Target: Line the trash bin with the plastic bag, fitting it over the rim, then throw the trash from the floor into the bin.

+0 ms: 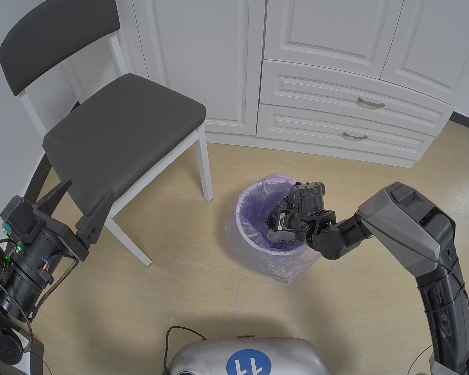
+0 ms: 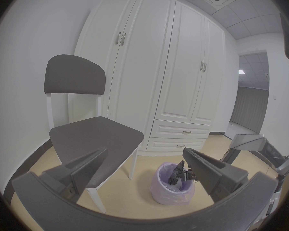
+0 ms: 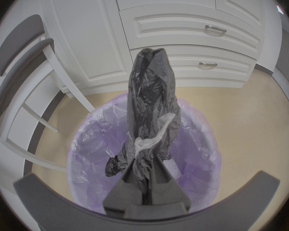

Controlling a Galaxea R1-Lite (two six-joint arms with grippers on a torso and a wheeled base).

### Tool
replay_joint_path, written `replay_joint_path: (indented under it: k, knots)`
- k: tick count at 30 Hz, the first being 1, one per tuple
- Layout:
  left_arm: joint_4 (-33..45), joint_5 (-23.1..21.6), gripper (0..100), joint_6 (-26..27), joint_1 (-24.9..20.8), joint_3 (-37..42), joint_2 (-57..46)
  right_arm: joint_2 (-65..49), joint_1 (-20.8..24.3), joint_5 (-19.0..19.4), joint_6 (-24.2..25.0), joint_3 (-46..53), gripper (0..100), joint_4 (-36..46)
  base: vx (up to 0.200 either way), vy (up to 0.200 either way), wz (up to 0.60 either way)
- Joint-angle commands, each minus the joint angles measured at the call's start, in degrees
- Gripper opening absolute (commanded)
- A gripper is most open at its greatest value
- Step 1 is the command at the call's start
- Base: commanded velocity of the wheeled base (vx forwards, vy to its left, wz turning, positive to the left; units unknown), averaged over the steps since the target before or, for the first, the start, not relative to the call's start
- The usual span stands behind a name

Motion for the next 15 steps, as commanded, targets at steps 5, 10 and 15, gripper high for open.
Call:
replay_joint_path:
  k: [5, 10, 15]
  knots:
    - [0.0, -1.3, 100, -0.1, -0.1, -0.2, -0.2, 7.9, -0.5, -0.1, 3.6, -7.0, 0, -0.1, 0.0, 0.0, 0.0]
    - [0.0, -1.3, 100, -0.2, -0.1, -0.2, 0.0, 8.4, -0.6, -0.1, 5.2, -8.2, 0, -0.5, 0.0, 0.0, 0.0]
    - [0.0, -1.3, 100, -0.2, -0.1, -0.2, 0.1, 8.3, -0.6, -0.1, 5.8, -8.2, 0, -0.7, 0.0, 0.0, 0.0]
